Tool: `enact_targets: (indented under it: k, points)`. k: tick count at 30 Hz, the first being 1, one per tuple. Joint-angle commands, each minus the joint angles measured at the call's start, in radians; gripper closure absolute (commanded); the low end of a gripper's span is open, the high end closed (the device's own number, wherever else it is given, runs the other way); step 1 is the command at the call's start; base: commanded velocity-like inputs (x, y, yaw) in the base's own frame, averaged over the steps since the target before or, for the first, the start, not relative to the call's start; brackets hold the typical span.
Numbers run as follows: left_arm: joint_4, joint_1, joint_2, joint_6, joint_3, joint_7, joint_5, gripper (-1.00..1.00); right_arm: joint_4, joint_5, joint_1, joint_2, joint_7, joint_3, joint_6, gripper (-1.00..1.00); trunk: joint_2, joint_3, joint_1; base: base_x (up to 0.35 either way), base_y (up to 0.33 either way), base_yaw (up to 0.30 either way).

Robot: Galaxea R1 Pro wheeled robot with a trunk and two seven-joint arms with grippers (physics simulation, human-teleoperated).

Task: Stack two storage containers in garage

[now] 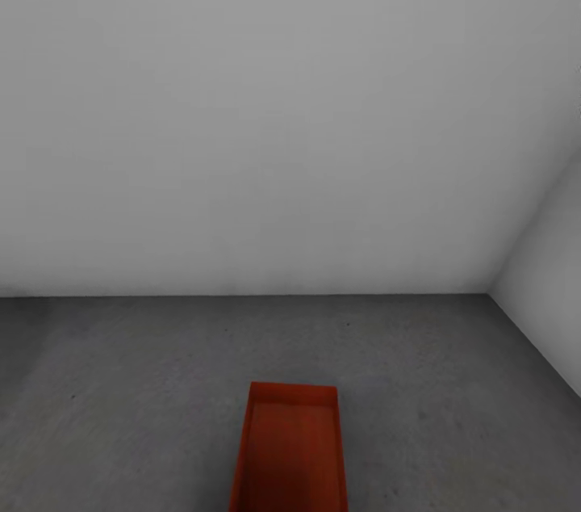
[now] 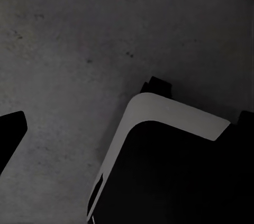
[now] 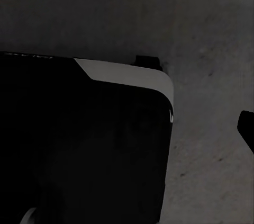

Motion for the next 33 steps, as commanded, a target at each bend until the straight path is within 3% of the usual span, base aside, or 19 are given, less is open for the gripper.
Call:
enact_targets:
  k: [1, 25, 33]
  points:
    - [-0.001, 0.0, 0.0, 0.002, -0.002, 0.003, 0.005, -1.0, 0.003, -0.01, -0.001, 0.001, -0.002, 0.009, -0.006, -1.0, -0.001, 0.001, 0.0, 0.0, 0.0, 0.0]
    - [-0.001, 0.0, 0.0, 0.002, -0.003, 0.003, 0.006, -1.0, 0.003, -0.01, 0.005, 0.0, 0.0, 0.008, -0.007, -1.0, -0.001, 0.039, 0.0, 0.0, 0.0, 0.0]
    - [0.002, 0.001, -0.037, 0.003, 0.006, 0.001, 0.015, -1.0, 0.003, -0.01, 0.005, 0.0, 0.0, 0.009, -0.008, -1.0, -0.001, 0.052, 0.0, 0.0, 0.0, 0.0]
